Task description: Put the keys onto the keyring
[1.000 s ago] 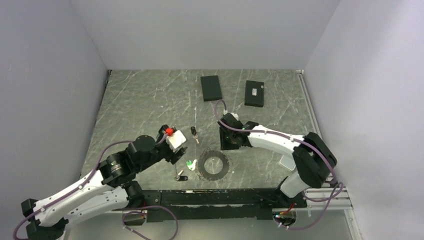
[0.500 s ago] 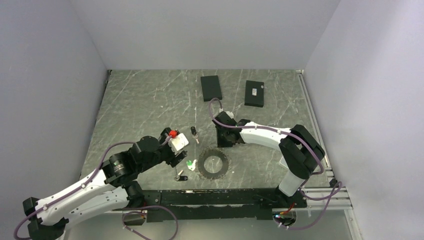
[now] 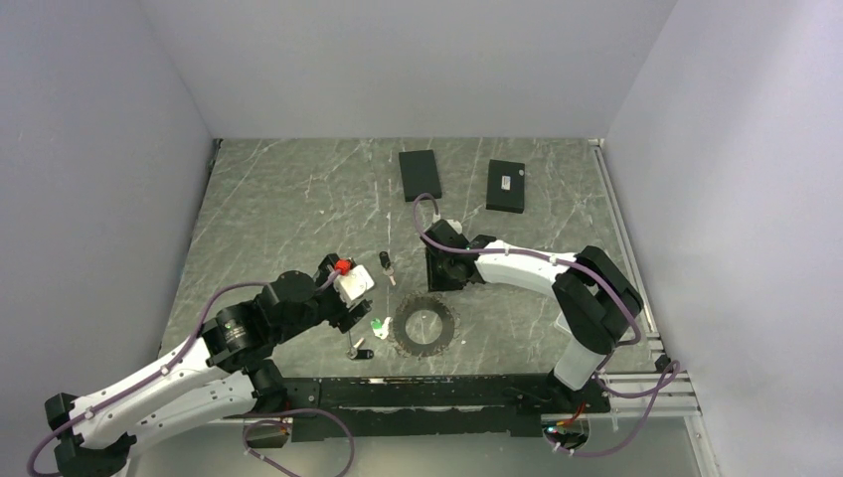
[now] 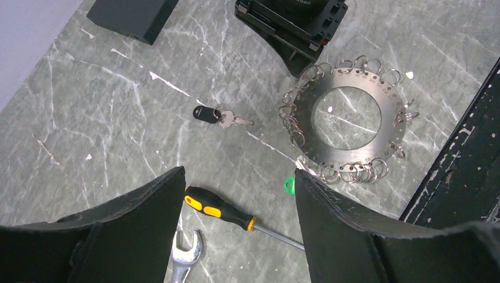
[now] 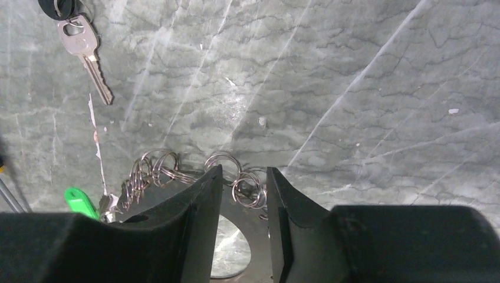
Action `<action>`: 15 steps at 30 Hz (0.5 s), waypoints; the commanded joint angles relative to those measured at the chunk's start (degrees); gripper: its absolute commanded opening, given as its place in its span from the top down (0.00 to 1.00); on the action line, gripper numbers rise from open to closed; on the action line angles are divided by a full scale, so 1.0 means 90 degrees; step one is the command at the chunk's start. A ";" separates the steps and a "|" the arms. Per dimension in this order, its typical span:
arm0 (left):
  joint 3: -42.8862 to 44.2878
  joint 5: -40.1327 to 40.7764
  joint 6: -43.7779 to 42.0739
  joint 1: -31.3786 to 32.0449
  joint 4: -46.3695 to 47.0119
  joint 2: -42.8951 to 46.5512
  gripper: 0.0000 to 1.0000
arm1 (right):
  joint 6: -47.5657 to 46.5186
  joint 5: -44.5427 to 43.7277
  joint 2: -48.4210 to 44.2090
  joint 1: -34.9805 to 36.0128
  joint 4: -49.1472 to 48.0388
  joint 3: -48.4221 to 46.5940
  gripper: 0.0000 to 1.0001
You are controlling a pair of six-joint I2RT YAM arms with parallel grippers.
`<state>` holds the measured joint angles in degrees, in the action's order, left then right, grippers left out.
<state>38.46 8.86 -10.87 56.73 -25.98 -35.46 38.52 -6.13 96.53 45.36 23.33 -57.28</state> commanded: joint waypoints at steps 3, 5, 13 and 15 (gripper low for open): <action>-0.0044 -0.0032 -0.0032 0.0015 0.0233 -0.0024 0.27 | -0.0062 -0.0051 -0.0260 -0.0060 -0.0088 0.0065 0.62; -0.0040 -0.0026 -0.0032 0.0015 0.0237 -0.0026 0.27 | -0.0052 0.0057 -0.0274 -0.0061 -0.0130 0.0114 0.65; -0.0049 -0.0017 -0.0041 0.0015 0.0245 -0.0030 0.27 | -0.0025 0.0246 -0.0269 -0.0060 -0.0208 0.0172 0.79; -0.0049 -0.0025 -0.0042 0.0015 0.0252 -0.0037 0.27 | -0.0027 0.0238 -0.0283 -0.0060 -0.0218 0.0173 0.86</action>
<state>38.20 8.88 -10.87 56.73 -25.98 -35.53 38.50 -4.38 96.42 45.04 22.83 -55.90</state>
